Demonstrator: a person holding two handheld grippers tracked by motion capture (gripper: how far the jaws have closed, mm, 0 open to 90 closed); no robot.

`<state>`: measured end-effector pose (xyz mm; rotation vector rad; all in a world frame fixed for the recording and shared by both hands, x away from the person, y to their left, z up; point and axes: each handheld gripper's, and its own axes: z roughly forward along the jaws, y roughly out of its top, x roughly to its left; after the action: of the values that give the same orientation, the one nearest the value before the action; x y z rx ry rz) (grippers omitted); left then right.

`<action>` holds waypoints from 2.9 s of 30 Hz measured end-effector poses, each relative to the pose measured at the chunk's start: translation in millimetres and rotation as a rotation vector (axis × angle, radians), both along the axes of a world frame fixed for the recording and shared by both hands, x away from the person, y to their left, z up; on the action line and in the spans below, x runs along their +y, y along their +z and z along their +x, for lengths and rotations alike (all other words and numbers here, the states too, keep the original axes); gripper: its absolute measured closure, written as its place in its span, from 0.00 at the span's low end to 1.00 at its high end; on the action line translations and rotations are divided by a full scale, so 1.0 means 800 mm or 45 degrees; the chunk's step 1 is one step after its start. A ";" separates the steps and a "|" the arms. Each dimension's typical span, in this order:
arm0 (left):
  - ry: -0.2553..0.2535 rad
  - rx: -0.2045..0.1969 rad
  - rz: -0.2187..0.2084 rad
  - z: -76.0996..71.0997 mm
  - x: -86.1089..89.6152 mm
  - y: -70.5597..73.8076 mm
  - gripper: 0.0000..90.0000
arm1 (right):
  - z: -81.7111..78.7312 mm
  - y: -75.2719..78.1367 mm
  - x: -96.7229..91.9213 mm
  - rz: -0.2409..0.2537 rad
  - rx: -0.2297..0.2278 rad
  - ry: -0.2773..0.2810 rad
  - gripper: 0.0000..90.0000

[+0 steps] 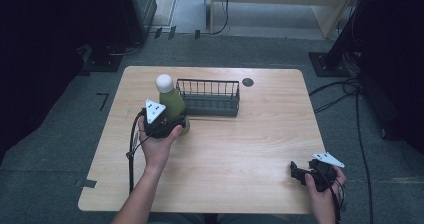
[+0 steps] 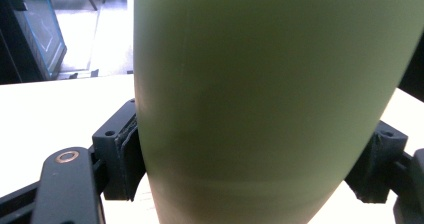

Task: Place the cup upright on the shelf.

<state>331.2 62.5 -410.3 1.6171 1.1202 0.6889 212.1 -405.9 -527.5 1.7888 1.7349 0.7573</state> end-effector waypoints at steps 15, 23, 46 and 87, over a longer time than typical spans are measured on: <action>-0.005 -0.059 -0.017 0.014 -0.007 0.031 0.23 | 0.000 0.000 0.000 0.001 0.000 -0.001 0.00; 0.006 -0.089 -0.010 0.025 -0.012 0.044 0.23 | 0.000 0.000 0.000 -0.003 -0.001 0.008 0.00; 0.017 -0.154 -0.016 0.058 -0.024 0.074 0.23 | 0.000 0.000 0.000 -0.002 -0.001 0.008 0.00; 0.022 -0.085 -0.012 0.143 -0.044 0.027 0.23 | 0.000 0.000 0.000 -0.002 -0.001 0.008 0.00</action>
<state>445.8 27.1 -388.5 1.5670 1.0887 0.7430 212.2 -405.6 -527.5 1.7826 1.7410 0.7584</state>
